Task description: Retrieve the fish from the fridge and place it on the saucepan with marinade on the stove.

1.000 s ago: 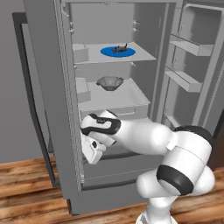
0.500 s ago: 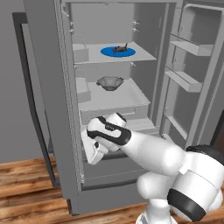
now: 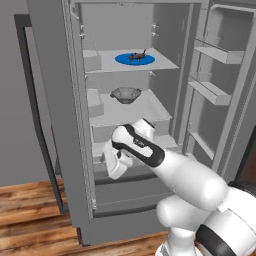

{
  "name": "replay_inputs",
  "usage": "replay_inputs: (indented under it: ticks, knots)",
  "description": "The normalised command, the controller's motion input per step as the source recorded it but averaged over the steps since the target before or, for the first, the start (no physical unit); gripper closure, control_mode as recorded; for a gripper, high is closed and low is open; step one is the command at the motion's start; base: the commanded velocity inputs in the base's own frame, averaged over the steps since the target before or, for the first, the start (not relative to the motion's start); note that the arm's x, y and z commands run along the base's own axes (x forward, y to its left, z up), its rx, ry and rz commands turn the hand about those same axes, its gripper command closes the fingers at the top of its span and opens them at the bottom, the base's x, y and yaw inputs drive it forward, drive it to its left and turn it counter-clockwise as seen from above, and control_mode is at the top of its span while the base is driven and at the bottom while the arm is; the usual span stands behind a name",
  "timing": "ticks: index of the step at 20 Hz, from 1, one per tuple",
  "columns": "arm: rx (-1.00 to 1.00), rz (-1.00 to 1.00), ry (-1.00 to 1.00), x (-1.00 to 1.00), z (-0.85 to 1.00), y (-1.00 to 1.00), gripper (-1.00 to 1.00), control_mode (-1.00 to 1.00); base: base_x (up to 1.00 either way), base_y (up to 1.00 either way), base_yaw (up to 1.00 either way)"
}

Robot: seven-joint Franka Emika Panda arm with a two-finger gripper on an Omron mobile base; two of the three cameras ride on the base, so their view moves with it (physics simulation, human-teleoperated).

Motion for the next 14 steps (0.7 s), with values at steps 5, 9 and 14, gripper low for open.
replay_inputs:
  ticks: [5,9,14]
  knots:
    - [-0.43,0.0,-0.06,0.21,0.44,-0.56,-1.0,-1.0,0.0,0.0,0.0]
    - [-0.36,0.0,0.0,0.21,0.46,-0.76,-1.0,-1.0,0.0,0.0,0.0]
    - [-0.08,0.26,-0.21,0.23,0.02,-0.81,-1.0,-1.0,0.0,0.0,0.0]
